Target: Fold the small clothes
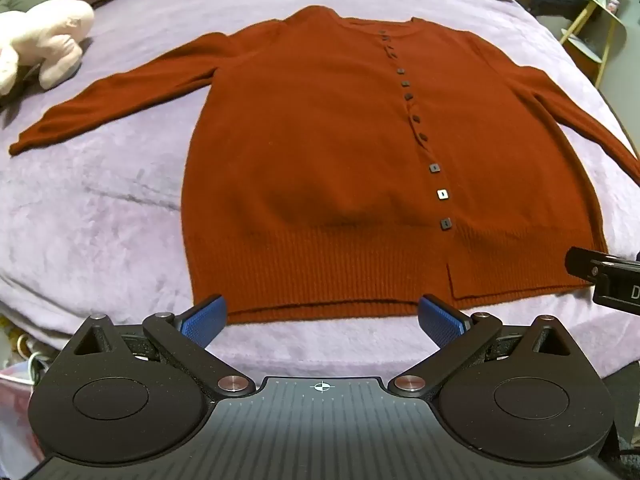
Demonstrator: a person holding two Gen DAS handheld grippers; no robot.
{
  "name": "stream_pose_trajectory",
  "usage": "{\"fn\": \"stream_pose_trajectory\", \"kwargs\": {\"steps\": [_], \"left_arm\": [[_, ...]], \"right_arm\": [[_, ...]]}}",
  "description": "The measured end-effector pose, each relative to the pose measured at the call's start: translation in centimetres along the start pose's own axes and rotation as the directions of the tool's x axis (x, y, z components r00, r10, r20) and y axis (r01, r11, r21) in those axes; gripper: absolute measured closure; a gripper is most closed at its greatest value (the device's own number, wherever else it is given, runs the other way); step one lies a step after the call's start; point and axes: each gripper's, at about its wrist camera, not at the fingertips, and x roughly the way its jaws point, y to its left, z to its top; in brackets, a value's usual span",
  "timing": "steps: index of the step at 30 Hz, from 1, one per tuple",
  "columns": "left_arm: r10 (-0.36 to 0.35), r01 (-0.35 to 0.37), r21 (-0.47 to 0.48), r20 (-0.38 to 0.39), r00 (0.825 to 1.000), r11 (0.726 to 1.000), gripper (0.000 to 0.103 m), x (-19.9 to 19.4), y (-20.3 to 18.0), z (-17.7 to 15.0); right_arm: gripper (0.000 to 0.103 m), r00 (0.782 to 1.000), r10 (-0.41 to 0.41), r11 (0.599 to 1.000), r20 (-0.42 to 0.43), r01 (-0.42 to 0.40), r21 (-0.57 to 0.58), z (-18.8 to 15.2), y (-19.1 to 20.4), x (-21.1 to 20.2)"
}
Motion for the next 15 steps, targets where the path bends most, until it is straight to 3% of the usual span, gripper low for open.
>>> {"fn": "stream_pose_trajectory", "kwargs": {"steps": [15], "left_arm": [[-0.02,0.02,-0.009,-0.005,1.0,1.0,0.0,-0.01,0.05,-0.14]], "right_arm": [[0.004,1.0,-0.002,1.0,0.003,0.002,0.0,0.1,0.02,-0.17]]}}
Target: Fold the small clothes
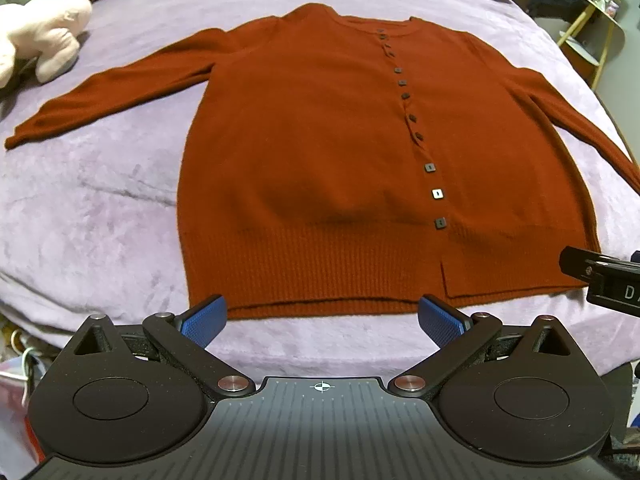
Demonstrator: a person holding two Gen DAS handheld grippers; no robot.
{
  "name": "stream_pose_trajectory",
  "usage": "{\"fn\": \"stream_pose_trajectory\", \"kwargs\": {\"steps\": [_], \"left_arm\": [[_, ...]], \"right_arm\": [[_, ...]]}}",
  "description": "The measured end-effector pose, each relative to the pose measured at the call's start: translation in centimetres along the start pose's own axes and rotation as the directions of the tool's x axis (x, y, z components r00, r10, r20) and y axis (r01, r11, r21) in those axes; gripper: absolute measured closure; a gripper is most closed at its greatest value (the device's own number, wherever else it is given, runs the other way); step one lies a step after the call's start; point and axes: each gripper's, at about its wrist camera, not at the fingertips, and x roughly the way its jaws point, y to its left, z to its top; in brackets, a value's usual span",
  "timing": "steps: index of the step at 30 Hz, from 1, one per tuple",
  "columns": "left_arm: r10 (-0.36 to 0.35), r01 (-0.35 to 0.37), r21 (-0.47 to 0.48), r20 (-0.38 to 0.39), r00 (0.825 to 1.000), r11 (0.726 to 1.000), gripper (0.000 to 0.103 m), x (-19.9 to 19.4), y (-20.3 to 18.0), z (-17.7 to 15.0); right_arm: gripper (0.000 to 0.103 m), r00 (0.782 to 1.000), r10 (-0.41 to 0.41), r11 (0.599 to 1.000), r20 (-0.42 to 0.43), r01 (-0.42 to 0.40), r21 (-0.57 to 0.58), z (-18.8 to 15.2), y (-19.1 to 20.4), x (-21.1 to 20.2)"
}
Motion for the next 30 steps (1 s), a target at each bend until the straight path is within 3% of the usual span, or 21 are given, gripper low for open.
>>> {"fn": "stream_pose_trajectory", "kwargs": {"steps": [30], "left_arm": [[-0.007,0.006,-0.006,-0.061,0.998,1.0,0.0,0.17,0.07,0.28]], "right_arm": [[0.004,1.0,-0.009,1.0,-0.002,0.009,0.015,0.1,-0.1,0.11]]}}
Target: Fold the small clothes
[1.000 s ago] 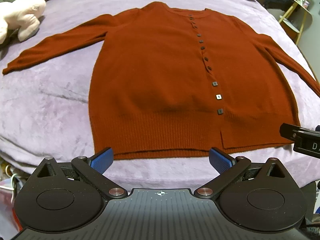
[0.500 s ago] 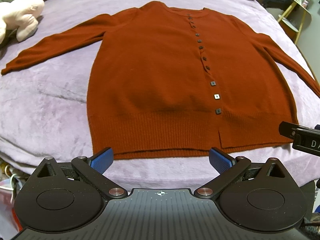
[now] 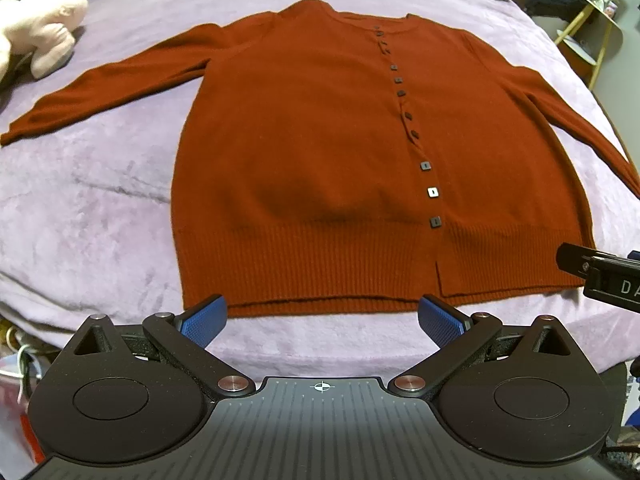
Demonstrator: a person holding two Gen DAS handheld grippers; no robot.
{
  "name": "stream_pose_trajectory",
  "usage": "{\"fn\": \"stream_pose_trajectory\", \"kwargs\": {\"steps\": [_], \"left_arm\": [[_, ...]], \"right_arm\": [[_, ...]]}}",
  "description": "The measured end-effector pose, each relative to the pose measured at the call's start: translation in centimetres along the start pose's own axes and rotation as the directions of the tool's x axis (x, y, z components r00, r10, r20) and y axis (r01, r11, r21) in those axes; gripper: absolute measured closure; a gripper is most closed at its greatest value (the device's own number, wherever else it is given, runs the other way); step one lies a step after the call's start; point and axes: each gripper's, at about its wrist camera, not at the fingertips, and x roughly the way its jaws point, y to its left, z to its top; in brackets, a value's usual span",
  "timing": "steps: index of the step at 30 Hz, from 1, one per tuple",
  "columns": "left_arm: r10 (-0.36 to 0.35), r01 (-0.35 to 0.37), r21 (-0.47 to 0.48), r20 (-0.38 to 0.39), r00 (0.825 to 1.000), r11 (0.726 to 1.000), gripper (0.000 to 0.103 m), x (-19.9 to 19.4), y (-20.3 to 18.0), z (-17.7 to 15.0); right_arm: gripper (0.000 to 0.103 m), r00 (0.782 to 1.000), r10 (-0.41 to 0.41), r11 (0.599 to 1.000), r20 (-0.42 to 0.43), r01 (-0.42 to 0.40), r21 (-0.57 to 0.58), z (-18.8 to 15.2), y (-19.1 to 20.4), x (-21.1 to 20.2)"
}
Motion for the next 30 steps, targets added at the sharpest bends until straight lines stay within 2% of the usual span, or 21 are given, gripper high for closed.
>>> {"fn": "stream_pose_trajectory", "kwargs": {"steps": [14,30], "left_arm": [[-0.007,0.007,-0.001,0.027,1.0,1.0,0.0,0.09,-0.06,-0.15],[-0.06,0.061,-0.023,0.026,0.998,0.998,0.0,0.37,0.44,-0.18]], "right_arm": [[0.004,1.0,0.0,1.0,-0.004,0.0,0.005,0.0,-0.14,0.21],[0.004,1.0,-0.004,1.0,-0.012,0.004,0.003,-0.09,0.0,0.42]]}}
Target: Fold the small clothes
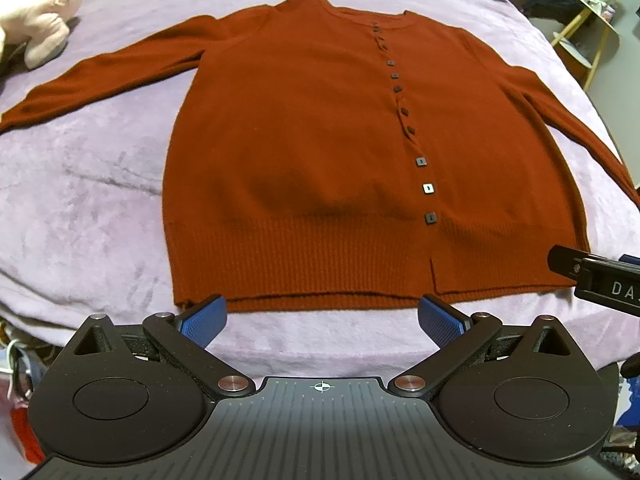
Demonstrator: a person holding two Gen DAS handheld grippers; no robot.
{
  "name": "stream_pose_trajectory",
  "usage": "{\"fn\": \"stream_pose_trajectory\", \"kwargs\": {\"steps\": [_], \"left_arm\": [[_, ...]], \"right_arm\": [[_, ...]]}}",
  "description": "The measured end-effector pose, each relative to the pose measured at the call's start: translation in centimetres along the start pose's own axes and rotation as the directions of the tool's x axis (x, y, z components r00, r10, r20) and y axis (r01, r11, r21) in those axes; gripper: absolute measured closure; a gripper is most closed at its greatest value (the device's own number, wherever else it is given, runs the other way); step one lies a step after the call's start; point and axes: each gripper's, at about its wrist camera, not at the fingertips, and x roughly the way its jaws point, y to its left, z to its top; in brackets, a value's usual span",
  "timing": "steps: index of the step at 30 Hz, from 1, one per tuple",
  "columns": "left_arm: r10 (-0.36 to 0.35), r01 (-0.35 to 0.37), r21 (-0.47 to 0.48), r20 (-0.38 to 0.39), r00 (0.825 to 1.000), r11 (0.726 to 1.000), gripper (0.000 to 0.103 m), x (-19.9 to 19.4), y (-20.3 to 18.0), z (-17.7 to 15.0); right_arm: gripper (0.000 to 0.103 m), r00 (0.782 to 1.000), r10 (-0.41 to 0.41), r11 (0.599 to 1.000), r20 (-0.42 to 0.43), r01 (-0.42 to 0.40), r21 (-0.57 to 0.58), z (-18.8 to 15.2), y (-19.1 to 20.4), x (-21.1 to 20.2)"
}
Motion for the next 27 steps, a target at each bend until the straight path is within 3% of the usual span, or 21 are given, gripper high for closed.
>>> {"fn": "stream_pose_trajectory", "kwargs": {"steps": [27], "left_arm": [[-0.033,0.033,-0.02,-0.007,0.999,0.999,0.0,0.26,0.33,-0.02]], "right_arm": [[0.004,1.0,-0.001,1.0,-0.013,0.001,0.01,0.01,0.0,0.66]]}}
